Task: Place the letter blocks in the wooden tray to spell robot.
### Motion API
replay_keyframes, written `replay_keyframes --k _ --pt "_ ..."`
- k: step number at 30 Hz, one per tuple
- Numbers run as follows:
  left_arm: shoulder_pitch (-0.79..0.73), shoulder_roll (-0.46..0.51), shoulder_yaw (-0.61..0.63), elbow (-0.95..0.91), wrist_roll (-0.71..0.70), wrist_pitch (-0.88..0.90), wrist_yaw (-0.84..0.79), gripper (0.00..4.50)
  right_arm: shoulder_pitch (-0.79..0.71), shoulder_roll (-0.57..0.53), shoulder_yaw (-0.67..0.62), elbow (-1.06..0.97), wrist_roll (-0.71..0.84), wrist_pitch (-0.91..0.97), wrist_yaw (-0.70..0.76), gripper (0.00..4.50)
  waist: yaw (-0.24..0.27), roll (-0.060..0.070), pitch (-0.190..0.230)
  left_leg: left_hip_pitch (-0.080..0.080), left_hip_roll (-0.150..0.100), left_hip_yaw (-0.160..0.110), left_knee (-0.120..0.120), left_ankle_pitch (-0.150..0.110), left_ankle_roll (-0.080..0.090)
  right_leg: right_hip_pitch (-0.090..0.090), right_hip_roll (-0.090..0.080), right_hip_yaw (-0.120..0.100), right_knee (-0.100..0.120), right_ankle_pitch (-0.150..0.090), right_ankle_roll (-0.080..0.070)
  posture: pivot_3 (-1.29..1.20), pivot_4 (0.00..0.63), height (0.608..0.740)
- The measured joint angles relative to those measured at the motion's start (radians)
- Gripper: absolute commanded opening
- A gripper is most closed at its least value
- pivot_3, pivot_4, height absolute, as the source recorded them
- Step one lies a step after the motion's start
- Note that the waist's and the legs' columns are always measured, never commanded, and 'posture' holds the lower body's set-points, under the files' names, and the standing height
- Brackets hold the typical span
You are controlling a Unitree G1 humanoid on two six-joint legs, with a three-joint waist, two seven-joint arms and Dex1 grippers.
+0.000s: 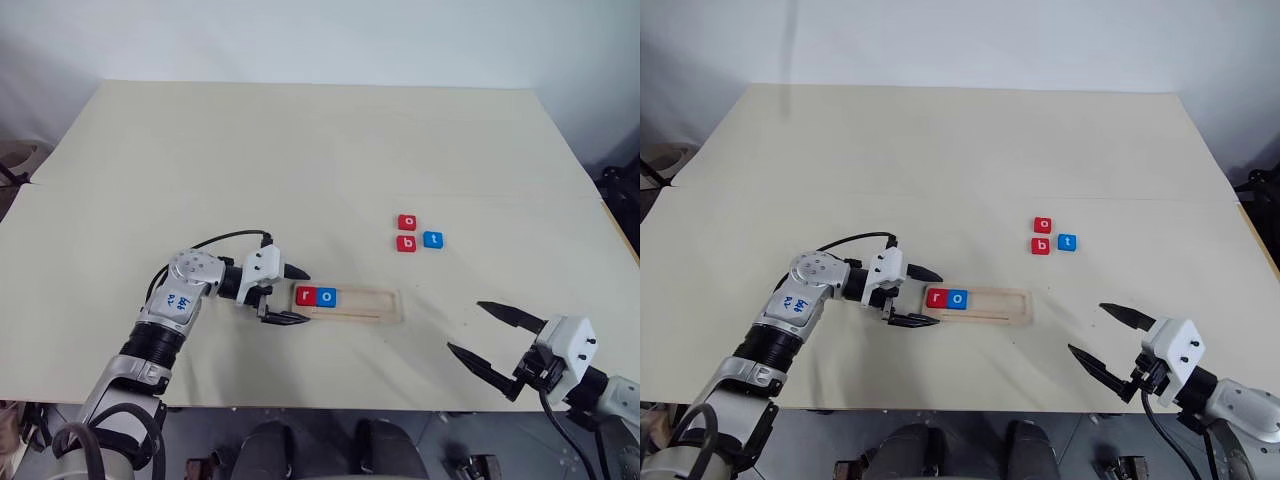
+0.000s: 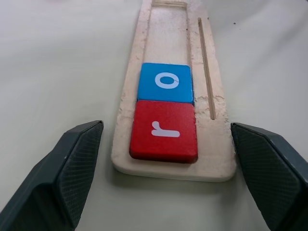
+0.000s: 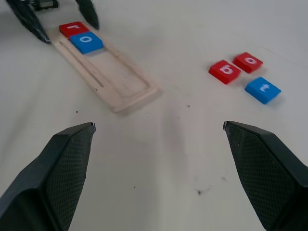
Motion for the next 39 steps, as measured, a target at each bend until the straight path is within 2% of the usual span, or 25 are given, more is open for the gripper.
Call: replay_keyframes --k 3,8,12,17,25,31,39 --pt "0.022 0.014 0.049 -0.001 -0.033 -0.036 -0.006 4.47 -0.002 0.021 -0.007 -0.010 0.027 0.007 -0.025 4.50 -0.003 0.000 0.000 0.000 0.000 0.000 0.000 0.000 0.000 0.000 0.000 0.000 0.001 0.000 0.000 0.00 0.150 0.740" --pt "0.123 0.052 0.217 0.008 -0.132 -0.145 0.000 4.47 -0.008 0.087 -0.046 -0.019 0.072 0.056 -0.131 4.50 -0.006 0.000 0.000 0.000 0.001 -0.006 0.000 0.000 0.000 -0.001 0.000 0.000 0.001 0.000 0.000 0.00 0.150 0.740" --pt "0.224 0.112 0.299 -0.032 -0.173 -0.138 0.009 4.47 -0.082 0.089 -0.041 -0.019 0.084 0.108 -0.188 4.50 -0.006 0.001 0.000 0.000 0.001 -0.008 0.000 0.000 0.000 0.000 0.000 0.000 0.001 0.000 0.000 0.00 0.150 0.740" --pt "0.333 0.122 0.331 -0.195 -0.245 -0.007 0.044 4.47 -0.286 0.048 0.029 -0.010 0.081 0.299 -0.313 4.50 -0.004 0.001 0.000 0.000 0.000 -0.009 0.000 0.000 0.000 -0.001 -0.001 0.000 0.002 0.000 0.000 0.00 0.150 0.740" --pt "0.399 0.093 0.375 -0.373 -0.325 0.044 0.123 4.47 -0.664 0.035 0.162 0.136 0.049 0.605 -0.484 4.50 -0.010 0.001 0.000 0.000 0.001 -0.009 0.000 0.000 0.000 -0.001 -0.001 0.000 0.002 0.000 0.000 0.00 0.150 0.740" --pt "0.453 0.081 0.391 -0.432 -0.329 0.060 0.177 4.47 -0.765 0.051 0.241 0.169 0.016 0.743 -0.546 4.50 -0.011 0.001 0.000 -0.002 0.000 -0.009 -0.001 0.000 0.000 -0.002 -0.001 0.000 0.001 0.000 0.000 0.00 0.150 0.740" --pt "0.477 0.078 0.390 -0.494 -0.355 0.118 0.205 4.47 -0.800 0.069 0.242 0.165 0.005 0.831 -0.586 4.50 -0.015 0.001 0.000 -0.002 0.000 -0.009 -0.001 0.000 0.000 -0.002 -0.001 0.000 0.001 0.000 0.000 0.00 0.150 0.740"
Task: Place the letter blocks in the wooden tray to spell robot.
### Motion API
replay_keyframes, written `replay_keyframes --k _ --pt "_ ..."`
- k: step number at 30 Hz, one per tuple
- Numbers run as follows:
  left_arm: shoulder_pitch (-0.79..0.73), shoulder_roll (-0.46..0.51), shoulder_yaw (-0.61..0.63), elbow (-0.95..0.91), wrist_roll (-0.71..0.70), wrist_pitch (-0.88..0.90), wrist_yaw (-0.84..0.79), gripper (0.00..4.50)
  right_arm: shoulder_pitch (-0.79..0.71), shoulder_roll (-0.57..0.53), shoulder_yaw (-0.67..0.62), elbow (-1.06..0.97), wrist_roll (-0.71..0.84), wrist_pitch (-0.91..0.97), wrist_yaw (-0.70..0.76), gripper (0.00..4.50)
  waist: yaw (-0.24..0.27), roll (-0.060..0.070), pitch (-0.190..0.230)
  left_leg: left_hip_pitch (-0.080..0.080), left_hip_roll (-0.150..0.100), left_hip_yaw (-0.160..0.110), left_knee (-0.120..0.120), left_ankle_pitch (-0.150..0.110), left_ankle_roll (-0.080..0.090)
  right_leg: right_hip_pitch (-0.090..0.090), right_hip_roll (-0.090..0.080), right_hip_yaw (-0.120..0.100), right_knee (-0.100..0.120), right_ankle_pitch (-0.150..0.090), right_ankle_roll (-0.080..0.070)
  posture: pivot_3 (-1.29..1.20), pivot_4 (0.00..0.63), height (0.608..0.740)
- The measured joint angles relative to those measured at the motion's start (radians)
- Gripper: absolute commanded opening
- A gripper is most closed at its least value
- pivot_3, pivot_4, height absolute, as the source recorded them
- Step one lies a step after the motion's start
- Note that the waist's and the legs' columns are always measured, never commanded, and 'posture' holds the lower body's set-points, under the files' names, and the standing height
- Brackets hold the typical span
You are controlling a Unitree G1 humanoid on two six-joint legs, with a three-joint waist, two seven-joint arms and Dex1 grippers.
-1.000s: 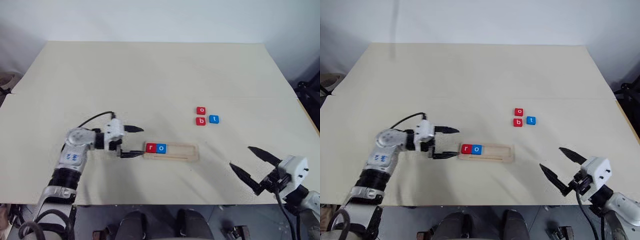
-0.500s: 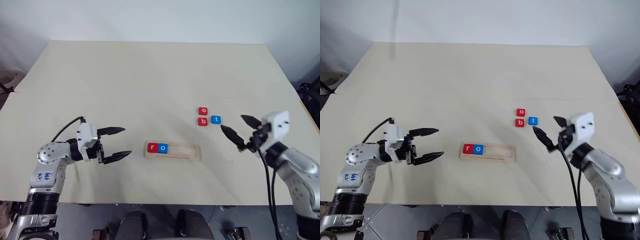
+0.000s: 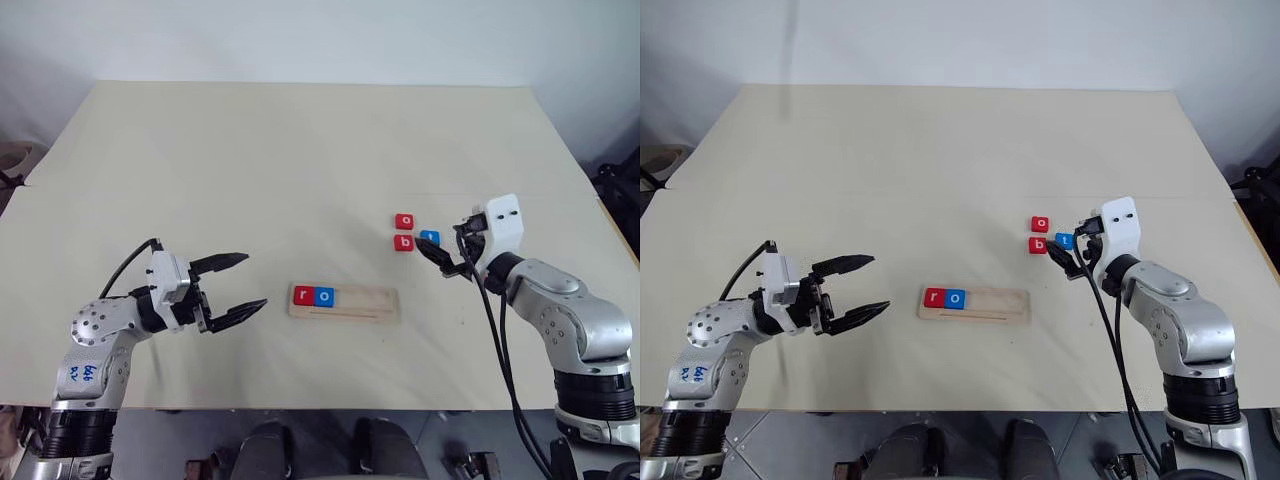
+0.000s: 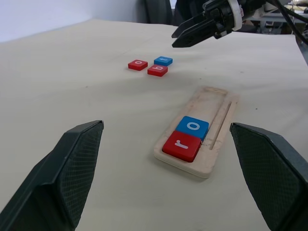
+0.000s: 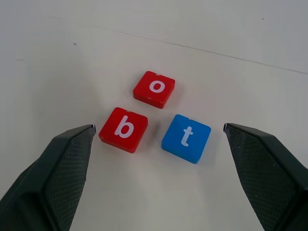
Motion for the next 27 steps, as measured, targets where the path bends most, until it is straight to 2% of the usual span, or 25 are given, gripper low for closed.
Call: replay_keyframes --k 12,18,27 --pt "0.000 0.000 0.000 -0.026 -0.007 0.018 0.018 4.47 -0.105 0.063 0.016 -0.008 0.001 0.160 -0.057 4.50 -0.014 0.000 0.000 0.000 0.000 0.000 -0.002 0.000 0.000 -0.001 0.000 0.000 0.000 0.000 0.000 0.00 0.150 0.740" --pt "-0.001 -0.001 -0.005 -0.027 -0.006 0.016 0.020 4.47 -0.123 0.179 0.029 -0.021 -0.008 0.256 -0.141 4.50 -0.015 0.000 0.000 0.000 0.000 0.001 -0.002 0.000 0.000 -0.001 0.000 0.000 0.000 0.000 0.000 0.00 0.150 0.740" --pt "0.011 0.001 -0.011 -0.046 -0.006 0.016 0.020 4.47 -0.125 0.302 0.076 -0.014 -0.083 0.256 -0.231 4.50 -0.020 0.000 0.000 -0.001 0.000 0.001 -0.003 0.000 0.000 -0.003 0.000 0.000 0.000 0.000 0.000 0.00 0.150 0.740"
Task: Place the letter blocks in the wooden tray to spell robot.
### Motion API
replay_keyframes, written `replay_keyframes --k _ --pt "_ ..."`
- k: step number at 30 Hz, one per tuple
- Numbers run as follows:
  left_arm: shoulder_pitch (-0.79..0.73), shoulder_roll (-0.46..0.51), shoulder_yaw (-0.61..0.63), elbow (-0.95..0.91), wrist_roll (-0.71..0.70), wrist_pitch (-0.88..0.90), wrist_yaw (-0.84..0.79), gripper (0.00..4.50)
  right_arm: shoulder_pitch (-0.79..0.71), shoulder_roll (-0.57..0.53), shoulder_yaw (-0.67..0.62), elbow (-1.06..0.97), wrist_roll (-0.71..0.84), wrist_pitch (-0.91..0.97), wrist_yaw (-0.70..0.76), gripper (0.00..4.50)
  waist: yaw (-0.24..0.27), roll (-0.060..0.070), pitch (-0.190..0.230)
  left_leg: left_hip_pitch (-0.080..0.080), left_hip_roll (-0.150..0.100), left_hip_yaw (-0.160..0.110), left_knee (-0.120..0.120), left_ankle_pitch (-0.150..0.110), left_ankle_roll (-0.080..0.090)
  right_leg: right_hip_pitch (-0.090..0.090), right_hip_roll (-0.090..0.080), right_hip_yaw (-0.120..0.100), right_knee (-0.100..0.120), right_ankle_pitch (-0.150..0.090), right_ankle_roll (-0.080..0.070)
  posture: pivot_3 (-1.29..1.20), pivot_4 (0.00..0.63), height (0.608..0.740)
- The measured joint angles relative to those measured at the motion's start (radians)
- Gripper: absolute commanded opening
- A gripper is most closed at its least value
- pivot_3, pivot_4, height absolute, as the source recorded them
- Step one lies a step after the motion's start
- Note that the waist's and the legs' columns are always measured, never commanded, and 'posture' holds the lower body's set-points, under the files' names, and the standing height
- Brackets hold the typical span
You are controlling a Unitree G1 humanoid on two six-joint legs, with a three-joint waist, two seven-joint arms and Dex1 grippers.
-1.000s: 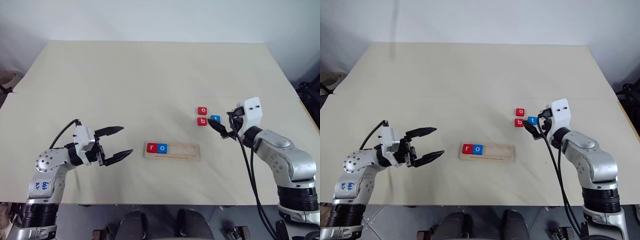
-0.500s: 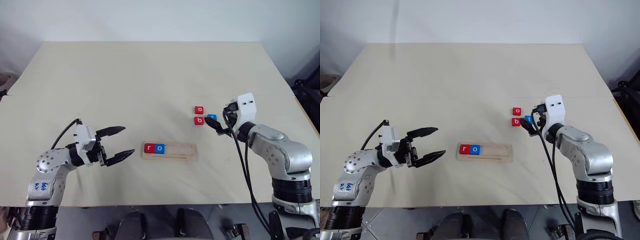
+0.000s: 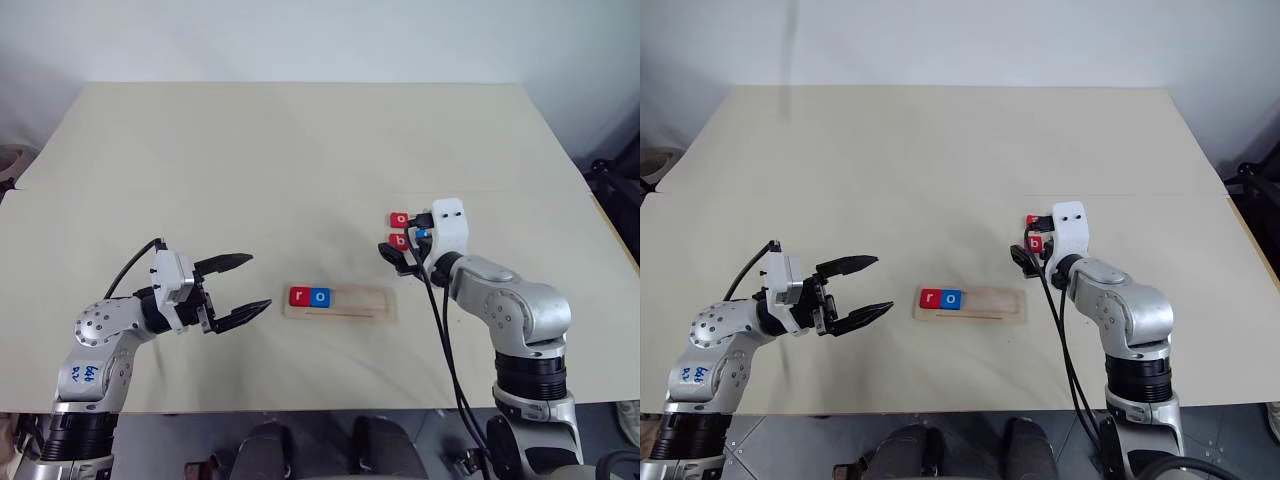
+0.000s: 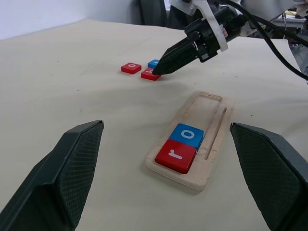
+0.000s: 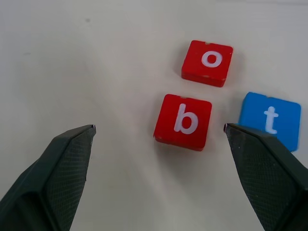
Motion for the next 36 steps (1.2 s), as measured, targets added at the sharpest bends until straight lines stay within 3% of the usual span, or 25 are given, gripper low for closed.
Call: replay_keyframes --k 6,9,16,24,31,36 --pt "0.025 0.013 0.011 -0.027 -0.001 0.004 0.002 4.47 -0.009 0.034 0.024 0.074 -0.065 -0.073 -0.025 4.50 -0.010 0.000 0.000 0.000 0.000 0.000 -0.001 0.000 0.000 0.000 0.000 0.000 0.000 0.000 0.000 0.00 0.150 0.740" --pt "0.030 0.014 0.012 -0.037 -0.001 0.004 0.009 4.50 -0.015 0.056 0.031 0.100 -0.082 -0.108 -0.026 3.89 -0.018 0.000 0.000 0.000 0.000 0.000 -0.001 0.000 0.000 0.000 0.000 0.000 0.000 0.000 0.000 0.00 0.150 0.740" --pt "0.034 0.014 0.012 -0.056 -0.001 0.004 0.019 4.50 -0.015 0.075 0.030 0.138 -0.126 -0.165 -0.028 1.54 -0.020 0.000 0.000 0.000 0.000 0.000 -0.001 0.000 0.000 0.000 0.000 0.000 0.000 0.000 0.000 0.00 0.150 0.740" --pt "0.022 0.007 -0.002 -0.051 -0.001 0.003 0.016 4.50 0.026 0.055 0.026 0.076 -0.132 -0.139 -0.006 1.47 -0.016 0.000 0.000 0.000 0.000 -0.001 -0.001 0.000 0.000 0.000 -0.001 0.000 -0.001 0.000 0.000 0.00 0.150 0.740" --pt "-0.056 -0.014 -0.062 0.033 0.001 -0.002 -0.036 4.50 0.183 -0.064 -0.069 -0.203 -0.089 0.035 0.034 1.47 -0.014 0.000 0.000 -0.001 0.000 -0.001 -0.002 0.000 0.000 0.000 0.000 0.000 -0.002 0.000 0.000 0.00 0.150 0.740" --pt "-0.132 -0.033 -0.106 0.132 0.009 -0.022 -0.093 4.50 0.373 -0.078 -0.168 -0.425 -0.056 0.187 0.041 1.47 -0.013 0.000 0.000 -0.001 0.000 -0.001 -0.002 0.000 0.000 0.000 0.000 0.000 -0.002 0.000 0.000 0.00 0.150 0.740"
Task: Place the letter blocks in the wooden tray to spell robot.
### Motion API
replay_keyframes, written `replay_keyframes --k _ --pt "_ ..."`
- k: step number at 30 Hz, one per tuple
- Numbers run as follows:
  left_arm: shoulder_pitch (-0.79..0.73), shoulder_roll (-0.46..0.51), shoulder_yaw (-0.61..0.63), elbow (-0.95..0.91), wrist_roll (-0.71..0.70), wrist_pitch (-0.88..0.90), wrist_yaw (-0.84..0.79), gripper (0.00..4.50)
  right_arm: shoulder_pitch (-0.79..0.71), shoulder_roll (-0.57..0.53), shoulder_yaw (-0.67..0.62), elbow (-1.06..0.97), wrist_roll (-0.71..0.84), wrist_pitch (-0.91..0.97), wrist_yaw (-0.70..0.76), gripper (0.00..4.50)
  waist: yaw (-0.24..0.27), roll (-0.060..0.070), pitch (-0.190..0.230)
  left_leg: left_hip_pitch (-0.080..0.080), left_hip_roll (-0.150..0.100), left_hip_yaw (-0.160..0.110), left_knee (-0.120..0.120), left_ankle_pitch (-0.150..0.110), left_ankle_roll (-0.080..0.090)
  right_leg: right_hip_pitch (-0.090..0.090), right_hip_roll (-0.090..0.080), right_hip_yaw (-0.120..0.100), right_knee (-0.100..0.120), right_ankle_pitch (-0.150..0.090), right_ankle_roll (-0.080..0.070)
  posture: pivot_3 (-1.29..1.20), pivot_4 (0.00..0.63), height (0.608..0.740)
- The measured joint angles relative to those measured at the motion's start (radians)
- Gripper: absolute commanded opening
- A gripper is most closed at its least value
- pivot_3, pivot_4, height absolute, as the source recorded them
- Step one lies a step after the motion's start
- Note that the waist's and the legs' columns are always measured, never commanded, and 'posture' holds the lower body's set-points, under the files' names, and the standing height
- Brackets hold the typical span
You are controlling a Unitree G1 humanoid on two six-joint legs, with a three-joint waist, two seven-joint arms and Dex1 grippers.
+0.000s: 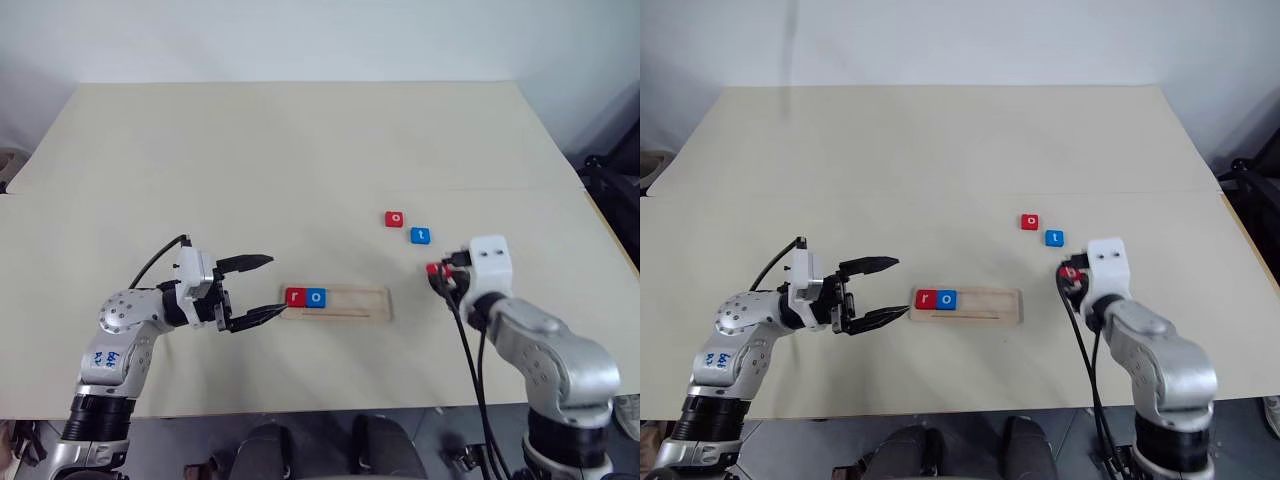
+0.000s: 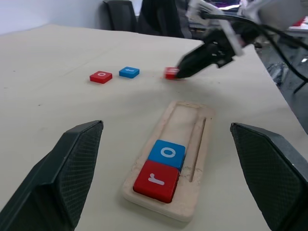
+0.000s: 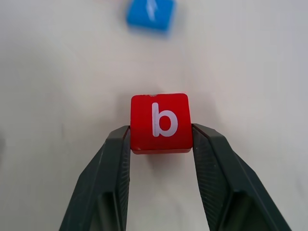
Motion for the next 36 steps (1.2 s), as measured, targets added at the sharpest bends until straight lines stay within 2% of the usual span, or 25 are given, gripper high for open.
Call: replay_keyframes --k 7,8,11,15,19,22,26,29,33,36 --pt "-0.063 -0.012 -0.023 0.081 0.011 -0.029 -0.051 4.50 0.094 0.066 -0.034 -0.130 0.033 0.064 0.011 1.47 -0.005 0.000 0.000 0.001 0.000 0.000 0.000 0.000 0.000 0.000 0.001 0.000 0.000 0.000 0.000 0.00 0.150 0.740" --pt "-0.063 -0.012 -0.023 0.085 0.013 -0.031 -0.054 4.50 0.095 0.070 -0.034 -0.133 0.035 0.065 0.016 2.21 -0.004 0.000 0.000 0.001 0.000 0.000 0.000 0.000 0.000 0.000 0.001 0.000 0.000 0.000 0.000 0.00 0.150 0.740" --pt "-0.063 -0.012 -0.023 0.086 0.015 -0.034 -0.058 4.50 0.095 0.071 -0.031 -0.128 0.053 0.062 0.044 3.15 -0.004 0.000 0.000 0.001 0.000 0.000 0.000 0.000 0.000 0.000 0.000 0.000 0.000 0.000 0.000 0.00 0.150 0.740" --pt "-0.049 -0.009 -0.021 0.084 0.016 -0.040 -0.055 4.50 0.089 -0.052 -0.025 -0.076 0.085 0.017 0.150 4.48 -0.001 0.000 0.000 0.001 -0.001 0.000 0.000 0.000 0.001 0.001 -0.001 0.000 0.000 0.000 0.000 0.00 0.150 0.740" --pt "-0.022 -0.005 -0.009 0.080 0.017 -0.041 -0.046 4.50 0.085 -0.267 -0.034 0.046 0.089 -0.153 0.334 4.48 -0.001 0.000 0.000 0.001 -0.001 -0.001 0.000 0.000 0.001 0.001 0.000 0.000 -0.001 0.000 0.000 0.00 0.150 0.740" --pt "-0.012 -0.004 0.001 0.070 0.017 -0.043 -0.036 4.50 0.105 -0.413 -0.034 0.142 0.110 -0.379 0.583 4.48 -0.001 0.000 0.000 0.002 -0.001 -0.001 0.000 0.000 0.001 0.002 0.000 0.000 -0.001 0.000 0.000 0.00 0.150 0.740" --pt "0.004 -0.004 0.003 0.046 0.017 -0.045 -0.024 4.50 0.130 -0.536 -0.004 0.312 0.092 -0.712 0.896 4.48 0.003 -0.002 0.001 0.003 -0.001 0.000 0.001 -0.001 0.001 0.004 0.000 0.000 -0.002 0.000 0.001 0.00 0.150 0.740" --pt "0.017 -0.004 0.010 0.032 0.017 -0.051 -0.017 4.50 0.100 -0.600 0.046 0.526 0.037 -0.995 1.110 4.48 0.009 -0.002 0.001 0.004 -0.001 0.000 0.001 0.000 0.001 0.005 0.000 0.000 -0.002 0.001 0.001 0.00 0.150 0.740" --pt "0.037 -0.002 0.010 0.001 0.016 -0.052 -0.024 4.50 -0.031 -0.604 0.139 0.772 -0.030 -1.212 1.254 4.48 0.010 -0.002 0.001 0.004 0.000 0.001 0.002 0.000 0.001 0.005 0.000 0.000 -0.001 0.001 0.001 0.00 0.150 0.740" --pt "0.045 0.016 -0.006 -0.012 0.018 -0.053 -0.053 4.50 -0.125 -0.601 0.200 0.896 -0.072 -1.308 1.308 4.48 0.013 -0.001 0.001 0.004 0.000 0.001 0.002 0.000 0.000 0.004 0.000 0.000 -0.001 0.000 0.001 0.00 0.150 0.740"
